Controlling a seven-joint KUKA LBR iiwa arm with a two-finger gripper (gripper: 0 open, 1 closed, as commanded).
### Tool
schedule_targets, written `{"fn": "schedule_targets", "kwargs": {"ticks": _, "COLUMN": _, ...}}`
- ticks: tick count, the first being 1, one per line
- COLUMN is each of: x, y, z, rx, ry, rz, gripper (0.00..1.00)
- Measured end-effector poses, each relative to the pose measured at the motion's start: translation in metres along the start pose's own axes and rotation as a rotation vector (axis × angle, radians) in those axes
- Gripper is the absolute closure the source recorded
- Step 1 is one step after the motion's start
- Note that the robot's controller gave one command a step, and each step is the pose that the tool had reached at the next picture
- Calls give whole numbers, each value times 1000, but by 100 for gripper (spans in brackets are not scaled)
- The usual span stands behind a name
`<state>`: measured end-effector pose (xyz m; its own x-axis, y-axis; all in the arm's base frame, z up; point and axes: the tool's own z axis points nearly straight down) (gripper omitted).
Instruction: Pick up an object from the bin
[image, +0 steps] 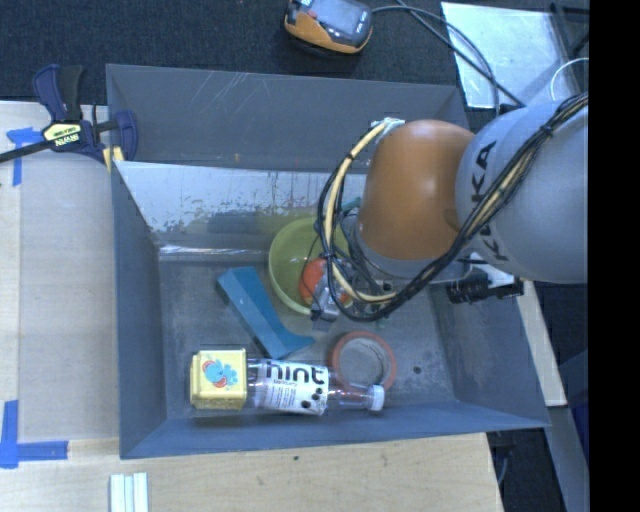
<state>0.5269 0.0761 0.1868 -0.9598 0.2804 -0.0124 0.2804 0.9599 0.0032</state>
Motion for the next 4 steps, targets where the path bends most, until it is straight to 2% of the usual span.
{"fn": "schedule_targets", "kwargs": {"ticks": 1, "x": -5, "y": 49, "z": 79, "rx": -2, "ry": 3, "rz": -6, "gripper": 0}}
{"fn": "schedule_targets", "kwargs": {"ticks": 2, "x": -6, "y": 48, "z": 77, "rx": -3, "ry": -1, "rz": -4, "gripper": 0}}
{"fn": "schedule_targets", "kwargs": {"ticks": 3, "x": 31, "y": 43, "z": 71, "rx": -4, "ry": -8, "rz": -21, "gripper": 100}}
{"fn": "schedule_targets", "kwargs": {"ticks": 4, "x": 30, "y": 44, "z": 71, "rx": -6, "ry": -10, "rz": -20, "gripper": 0}}
